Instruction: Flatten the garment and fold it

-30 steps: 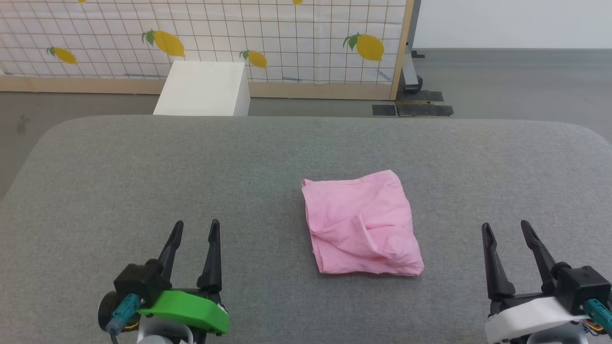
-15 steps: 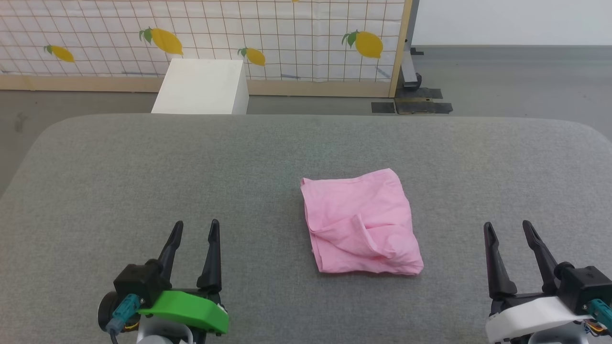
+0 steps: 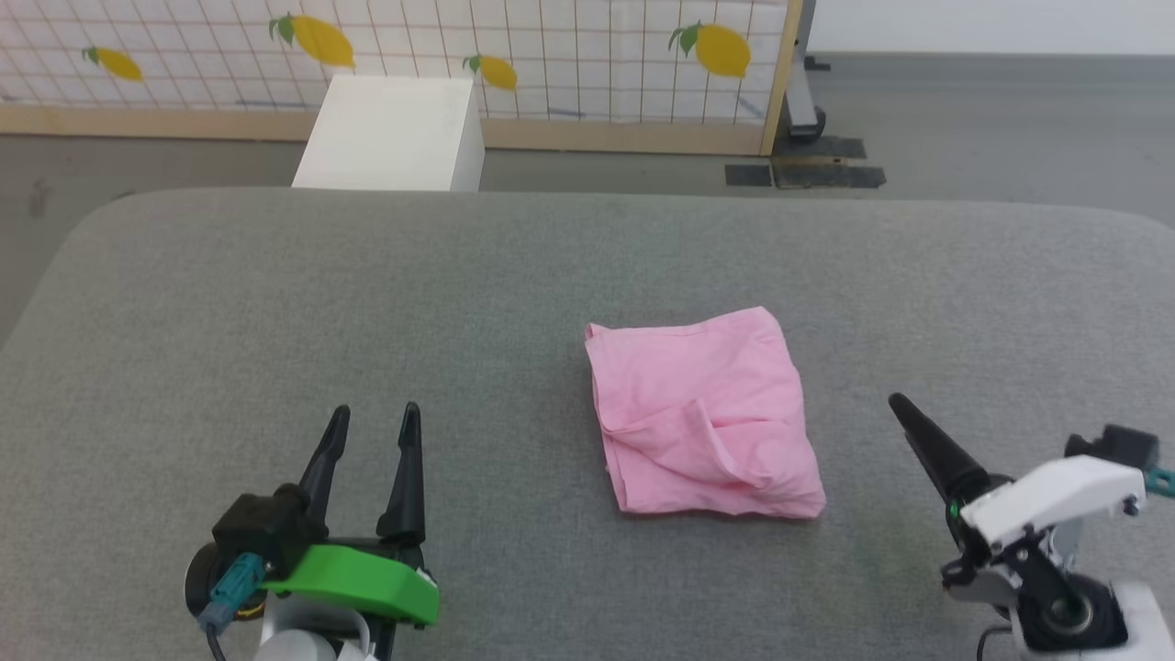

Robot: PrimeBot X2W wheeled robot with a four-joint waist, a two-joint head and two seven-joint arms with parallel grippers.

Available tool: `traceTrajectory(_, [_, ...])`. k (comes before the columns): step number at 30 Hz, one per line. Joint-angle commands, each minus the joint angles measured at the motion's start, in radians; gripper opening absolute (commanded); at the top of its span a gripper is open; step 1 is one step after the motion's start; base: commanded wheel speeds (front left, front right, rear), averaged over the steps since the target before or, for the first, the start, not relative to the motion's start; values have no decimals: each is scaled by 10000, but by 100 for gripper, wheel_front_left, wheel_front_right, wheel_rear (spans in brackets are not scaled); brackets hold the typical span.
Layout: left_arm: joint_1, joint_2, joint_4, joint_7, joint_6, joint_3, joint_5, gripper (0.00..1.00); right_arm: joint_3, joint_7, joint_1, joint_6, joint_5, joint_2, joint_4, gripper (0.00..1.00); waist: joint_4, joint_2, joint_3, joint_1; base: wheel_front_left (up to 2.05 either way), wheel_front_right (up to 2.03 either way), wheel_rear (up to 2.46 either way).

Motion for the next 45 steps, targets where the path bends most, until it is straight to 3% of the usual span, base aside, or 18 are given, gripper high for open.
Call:
traceTrajectory(1, [-239,-30,-62,-45,-64,-32,-63,100,-194,515,-455,-11,270,1,493,100,143,-1,196,0,0,0,0])
traceTrajectory(7, [-474,-30,-135,-46,-65,-141,-69,100,-1145,2623,-2501,-11,-205,-19,3206,100,464,-1,566,0,0,0,0])
traceTrajectory(15, [-695,-30,-185,-46,-66,-221,-115,100,-1605,3650,-4169,-11,-2499,-173,5406,100,931,-1,853,0,0,0,0])
traceTrajectory(16, [-716,-30,-191,-46,-66,-225,-131,100,-1625,4204,-4730,-11,-3384,-82,6125,100,1101,-1,867,0,0,0,0])
traceTrajectory(18, [-695,-30,-193,-46,-66,-221,-130,100,-1526,4446,-4846,-11,-3512,-43,6198,97,1122,-1,849,0,0,0,0])
traceTrajectory(19, [-682,-30,-195,-46,-66,-214,-124,100,-1472,4513,-4894,-11,-3550,-28,6193,65,1120,-1,840,0,0,0,0])
traceTrajectory(21, [-663,-30,-204,-46,-58,-195,-115,100,-1344,4585,-4953,-11,-3567,-11,6127,14,1104,-1,810,0,0,0,0])
traceTrajectory(22, [-657,-30,-202,-46,-54,-194,-112,100,-1241,4616,-4971,-11,-3498,-8,6086,0,1092,-1,787,0,0,0,0])
traceTrajectory(31, [-415,-30,-259,-46,-30,-77,-47,100,578,4467,-4850,-11,-3597,-1,4862,0,320,-1,504,0,0,0,0])
traceTrajectory(37, [-377,-30,-459,-46,-34,65,50,100,3086,4228,-4980,-11,-6396,-887,3179,0,-797,-1,606,0,0,0,0])
traceTrajectory(45, [-860,-22,-797,-46,-51,-42,329,100,4040,4263,-5346,-11,-8034,-2093,2054,0,-2399,-1,1356,0,0,0,0])
